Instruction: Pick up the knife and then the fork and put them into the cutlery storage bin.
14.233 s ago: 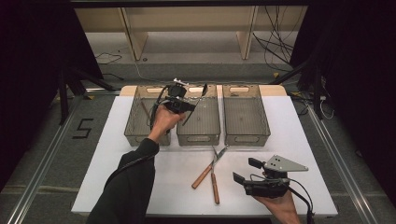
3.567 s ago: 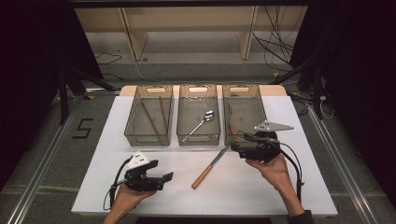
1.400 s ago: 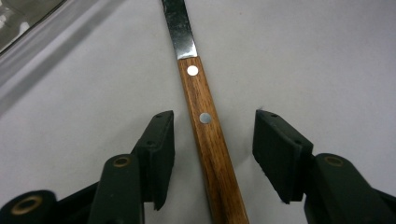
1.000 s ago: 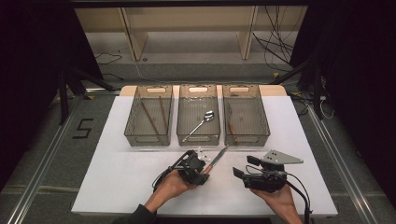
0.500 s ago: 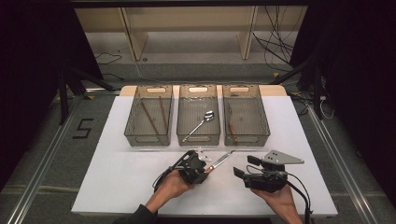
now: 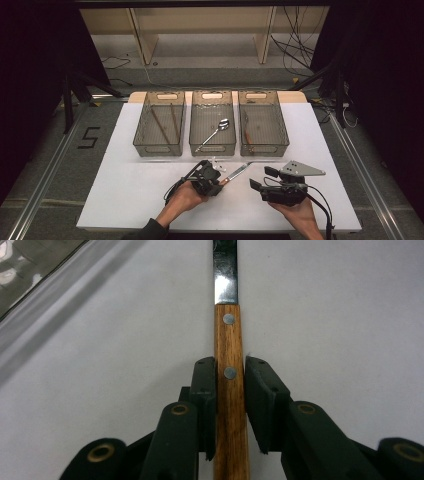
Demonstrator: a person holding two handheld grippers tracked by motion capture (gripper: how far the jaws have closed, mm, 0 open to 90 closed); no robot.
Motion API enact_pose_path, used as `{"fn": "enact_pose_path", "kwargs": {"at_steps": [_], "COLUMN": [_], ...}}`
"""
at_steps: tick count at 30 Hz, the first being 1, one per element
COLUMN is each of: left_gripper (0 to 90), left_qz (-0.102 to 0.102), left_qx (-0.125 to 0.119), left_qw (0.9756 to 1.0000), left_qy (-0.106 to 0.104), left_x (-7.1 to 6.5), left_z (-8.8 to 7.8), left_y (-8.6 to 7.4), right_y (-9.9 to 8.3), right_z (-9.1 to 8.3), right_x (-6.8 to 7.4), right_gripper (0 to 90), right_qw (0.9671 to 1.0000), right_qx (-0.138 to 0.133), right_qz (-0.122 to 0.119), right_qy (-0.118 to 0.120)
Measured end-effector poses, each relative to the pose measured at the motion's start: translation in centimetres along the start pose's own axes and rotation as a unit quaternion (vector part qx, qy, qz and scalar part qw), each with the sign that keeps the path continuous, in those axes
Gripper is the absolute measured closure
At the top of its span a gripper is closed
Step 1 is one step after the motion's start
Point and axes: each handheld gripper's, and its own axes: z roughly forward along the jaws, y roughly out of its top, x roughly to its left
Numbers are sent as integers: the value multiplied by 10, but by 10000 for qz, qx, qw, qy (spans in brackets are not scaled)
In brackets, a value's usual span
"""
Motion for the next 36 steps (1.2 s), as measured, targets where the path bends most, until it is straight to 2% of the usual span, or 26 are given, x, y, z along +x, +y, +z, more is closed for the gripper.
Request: {"fn": "enact_pose_path", "kwargs": {"at_steps": [6,16,22,27,31,34,36], "left_gripper": [755,757,756,756,756,756,756], "left_qz": [33,-16,-48,-56,-67,-57,-26], "left_qx": [-38,-44,-40,-100,-145,-226,-237], "left_qw": [10000,9998,9993,9988,9980,9974,9971], "left_qy": [-9,-179,-355,-468,-619,-685,-729], "left_x": [0,6,12,16,17,16,16], "left_z": [0,-4,-13,-26,-38,-46,-50], "left_y": [-1,-2,-2,-2,-1,-1,-1], "right_y": [0,0,0,-1,-1,-2,-4], "right_z": [0,-1,1,4,7,12,15], "right_x": [0,0,3,11,23,36,45], "right_gripper": [285,288,286,269,258,263,265], "right_qw": [10000,10000,9999,9990,9955,9891,9816], "right_qx": [-4,-34,-21,-19,-39,-2,70], "right_qz": [9,-8,-97,-433,-940,-1470,-1893], "right_qy": [0,32,59,129,82,-45,-224]}}
